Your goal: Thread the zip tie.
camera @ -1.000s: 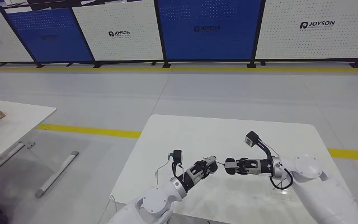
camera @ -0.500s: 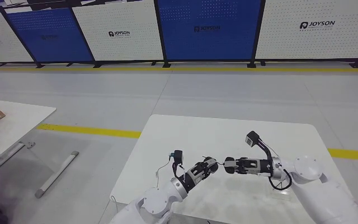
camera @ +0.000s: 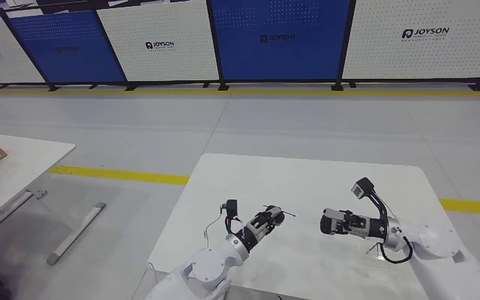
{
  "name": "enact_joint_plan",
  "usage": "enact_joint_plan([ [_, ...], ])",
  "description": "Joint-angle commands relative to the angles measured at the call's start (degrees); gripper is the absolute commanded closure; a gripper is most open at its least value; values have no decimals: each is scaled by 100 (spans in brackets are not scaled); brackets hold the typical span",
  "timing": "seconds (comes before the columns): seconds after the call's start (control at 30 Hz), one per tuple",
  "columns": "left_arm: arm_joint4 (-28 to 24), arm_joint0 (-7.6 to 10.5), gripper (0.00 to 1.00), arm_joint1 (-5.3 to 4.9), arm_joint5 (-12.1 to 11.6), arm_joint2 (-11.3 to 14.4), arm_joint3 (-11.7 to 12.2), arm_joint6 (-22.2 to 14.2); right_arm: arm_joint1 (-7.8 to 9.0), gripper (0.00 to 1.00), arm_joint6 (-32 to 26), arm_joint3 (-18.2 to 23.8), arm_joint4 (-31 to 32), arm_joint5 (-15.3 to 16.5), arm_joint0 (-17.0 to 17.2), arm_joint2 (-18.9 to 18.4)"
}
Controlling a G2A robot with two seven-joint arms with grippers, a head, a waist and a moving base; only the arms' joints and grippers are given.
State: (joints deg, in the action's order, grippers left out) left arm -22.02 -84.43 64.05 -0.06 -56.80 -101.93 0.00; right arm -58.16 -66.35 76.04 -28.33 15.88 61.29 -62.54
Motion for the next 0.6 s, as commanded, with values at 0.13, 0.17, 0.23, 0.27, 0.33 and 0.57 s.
enact_joint_plan([
  [0.13, -58, 51, 100, 16, 236, -1, 74, 46, 49, 0, 90, 162, -37, 92, 227, -212],
  [0.17, -58, 51, 100, 16, 236, -1, 74, 46, 49, 0, 90, 162, -37, 92, 227, -212],
  [0.23, -58, 51, 100, 16, 236, -1, 74, 46, 49, 0, 90, 162, -37, 92, 227, -212],
  [0.27, -58, 51, 100, 16, 236, -1, 74, 46, 49, 0, 90, 162, -37, 92, 227, -212],
  [0.33, -58, 51, 100, 16, 236, -1, 74, 46, 49, 0, 90, 162, -37, 92, 227, -212],
  [0.57, -475, 12, 100, 25, -23, -273, -45, -17, 49, 0, 90, 162, -37, 92, 227, -212],
])
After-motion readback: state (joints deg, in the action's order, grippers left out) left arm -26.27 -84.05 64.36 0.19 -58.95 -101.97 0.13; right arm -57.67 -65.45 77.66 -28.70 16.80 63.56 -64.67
